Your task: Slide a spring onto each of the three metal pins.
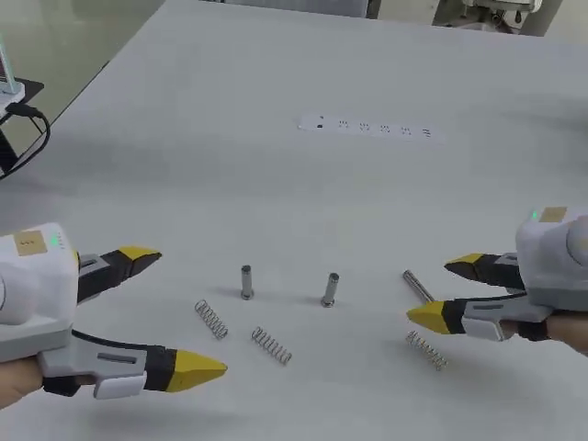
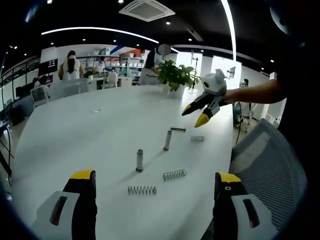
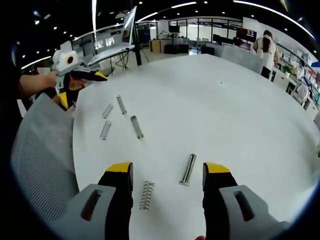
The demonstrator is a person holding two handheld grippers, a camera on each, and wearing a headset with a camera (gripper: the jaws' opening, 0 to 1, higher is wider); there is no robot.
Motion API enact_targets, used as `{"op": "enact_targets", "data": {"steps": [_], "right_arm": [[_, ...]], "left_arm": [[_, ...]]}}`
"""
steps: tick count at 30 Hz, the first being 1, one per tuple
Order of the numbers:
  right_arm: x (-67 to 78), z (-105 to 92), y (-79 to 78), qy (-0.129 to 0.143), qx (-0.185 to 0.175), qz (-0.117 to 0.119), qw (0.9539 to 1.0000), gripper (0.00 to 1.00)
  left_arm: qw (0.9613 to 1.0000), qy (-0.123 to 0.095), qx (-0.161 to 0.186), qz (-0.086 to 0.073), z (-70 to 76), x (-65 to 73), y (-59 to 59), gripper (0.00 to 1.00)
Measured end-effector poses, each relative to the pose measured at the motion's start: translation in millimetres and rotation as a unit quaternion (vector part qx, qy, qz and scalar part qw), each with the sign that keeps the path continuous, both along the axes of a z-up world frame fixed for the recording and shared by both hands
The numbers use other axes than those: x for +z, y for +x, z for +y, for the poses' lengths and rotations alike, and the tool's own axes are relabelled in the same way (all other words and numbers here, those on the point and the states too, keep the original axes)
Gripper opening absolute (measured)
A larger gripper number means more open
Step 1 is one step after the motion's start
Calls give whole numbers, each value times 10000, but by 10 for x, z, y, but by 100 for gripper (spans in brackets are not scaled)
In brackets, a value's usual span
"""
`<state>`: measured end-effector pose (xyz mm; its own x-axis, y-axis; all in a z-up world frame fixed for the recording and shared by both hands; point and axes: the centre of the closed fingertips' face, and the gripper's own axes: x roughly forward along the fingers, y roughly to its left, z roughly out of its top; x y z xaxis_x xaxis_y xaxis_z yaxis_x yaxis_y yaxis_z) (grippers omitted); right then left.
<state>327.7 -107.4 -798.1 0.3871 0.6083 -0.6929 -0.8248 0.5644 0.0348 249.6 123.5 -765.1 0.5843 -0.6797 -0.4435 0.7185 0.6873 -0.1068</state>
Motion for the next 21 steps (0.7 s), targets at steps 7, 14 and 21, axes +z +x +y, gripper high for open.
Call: {"op": "enact_targets", "data": {"steps": [7,14,21], "right_arm": [[-154,-55,122,-279,-150,352,9989,39],[-262,-42,248,-416,-313,471,9975,33],[-362,7,303,-576,-516,883,9931,16]], "left_arm": [[10000,4,20,2,12,2,5,95],[10000,-20,28,47,-3,-12,9,94],[10000,14,42,23,-1,-14,13,94]]}}
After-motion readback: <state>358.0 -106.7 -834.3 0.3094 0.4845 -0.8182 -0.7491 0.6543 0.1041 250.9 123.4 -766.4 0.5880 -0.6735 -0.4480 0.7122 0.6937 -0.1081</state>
